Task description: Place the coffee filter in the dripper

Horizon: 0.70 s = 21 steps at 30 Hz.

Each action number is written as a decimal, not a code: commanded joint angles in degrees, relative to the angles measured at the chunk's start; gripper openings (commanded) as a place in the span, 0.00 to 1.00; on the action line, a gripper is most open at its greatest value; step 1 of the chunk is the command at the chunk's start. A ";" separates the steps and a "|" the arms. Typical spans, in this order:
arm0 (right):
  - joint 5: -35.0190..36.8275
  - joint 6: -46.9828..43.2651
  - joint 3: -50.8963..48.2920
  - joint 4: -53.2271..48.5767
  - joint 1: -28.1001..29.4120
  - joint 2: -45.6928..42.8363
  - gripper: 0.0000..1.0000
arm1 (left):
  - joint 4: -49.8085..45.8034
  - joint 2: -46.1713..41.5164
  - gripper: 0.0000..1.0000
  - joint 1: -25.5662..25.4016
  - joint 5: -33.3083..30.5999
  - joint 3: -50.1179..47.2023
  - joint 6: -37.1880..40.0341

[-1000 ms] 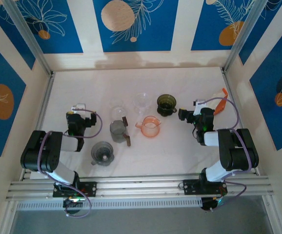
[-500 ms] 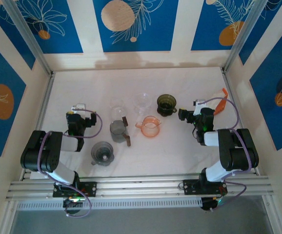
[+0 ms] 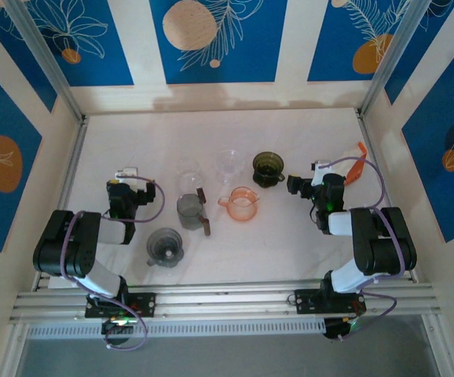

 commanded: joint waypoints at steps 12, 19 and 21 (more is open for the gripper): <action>-3.43 -0.21 13.24 -24.66 -0.54 -3.25 0.99 | -6.32 -5.10 1.00 -0.32 1.15 2.39 1.16; 4.48 2.56 15.82 -32.19 3.89 -7.58 0.99 | -15.75 -14.73 1.00 -0.45 -5.37 4.10 -1.22; 7.67 3.06 15.49 -32.21 5.73 -10.16 0.99 | -15.06 -19.39 1.00 -0.44 -7.38 3.91 -4.07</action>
